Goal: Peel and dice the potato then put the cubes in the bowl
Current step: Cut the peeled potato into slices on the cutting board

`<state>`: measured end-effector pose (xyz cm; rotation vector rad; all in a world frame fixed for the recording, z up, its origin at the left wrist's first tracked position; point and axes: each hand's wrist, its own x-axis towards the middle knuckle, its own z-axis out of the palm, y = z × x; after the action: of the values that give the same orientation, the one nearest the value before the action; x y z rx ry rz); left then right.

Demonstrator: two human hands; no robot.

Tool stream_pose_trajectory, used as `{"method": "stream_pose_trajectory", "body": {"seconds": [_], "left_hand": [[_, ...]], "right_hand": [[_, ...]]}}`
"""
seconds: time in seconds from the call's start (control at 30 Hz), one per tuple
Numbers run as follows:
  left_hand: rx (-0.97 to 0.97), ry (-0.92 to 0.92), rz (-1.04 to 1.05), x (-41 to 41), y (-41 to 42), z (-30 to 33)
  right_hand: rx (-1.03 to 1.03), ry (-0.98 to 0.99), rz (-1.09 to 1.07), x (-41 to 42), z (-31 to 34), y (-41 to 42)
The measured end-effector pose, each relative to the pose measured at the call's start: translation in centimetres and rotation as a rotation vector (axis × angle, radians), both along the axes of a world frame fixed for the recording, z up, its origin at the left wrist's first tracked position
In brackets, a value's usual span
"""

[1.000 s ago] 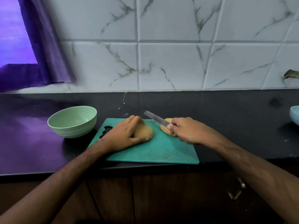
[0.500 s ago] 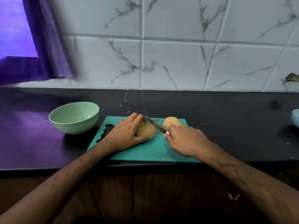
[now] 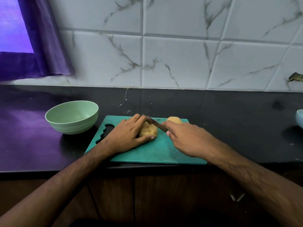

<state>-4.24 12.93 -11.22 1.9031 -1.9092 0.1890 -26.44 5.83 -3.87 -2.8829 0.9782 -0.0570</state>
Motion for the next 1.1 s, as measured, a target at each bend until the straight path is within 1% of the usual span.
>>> {"method": "stream_pose_trajectory", "body": {"seconds": [0.13, 0.3, 0.6, 0.73, 0.83, 0.97, 1.1], "left_hand": [[0.008, 0.006, -0.01, 0.2, -0.1, 0.0], [0.007, -0.011, -0.013, 0.2, -0.2, 0.2], [0.0, 0.016, -0.039, 0.4, -0.2, 0.0], [0.035, 0.029, -0.064, 0.8, -0.2, 0.0], [0.06, 0.029, -0.083, 1.2, -0.2, -0.2], [0.047, 0.036, -0.087, 1.3, -0.4, -0.3], [0.038, 0.035, -0.087, 1.3, -0.4, -0.4]], "right_hand": [[0.021, -0.018, 0.007, 0.0, -0.2, -0.2], [-0.019, -0.01, 0.01, 0.0, -0.4, -0.1], [-0.057, 0.018, 0.012, -0.3, -0.8, 0.0], [-0.058, -0.008, 0.016, -0.2, -1.1, -0.1], [-0.056, 0.0, 0.025, 0.3, -1.3, -0.3], [-0.065, 0.027, 0.036, 1.8, -1.5, -0.7], [-0.014, 0.031, 0.042, 3.2, -2.0, -1.5]]}}
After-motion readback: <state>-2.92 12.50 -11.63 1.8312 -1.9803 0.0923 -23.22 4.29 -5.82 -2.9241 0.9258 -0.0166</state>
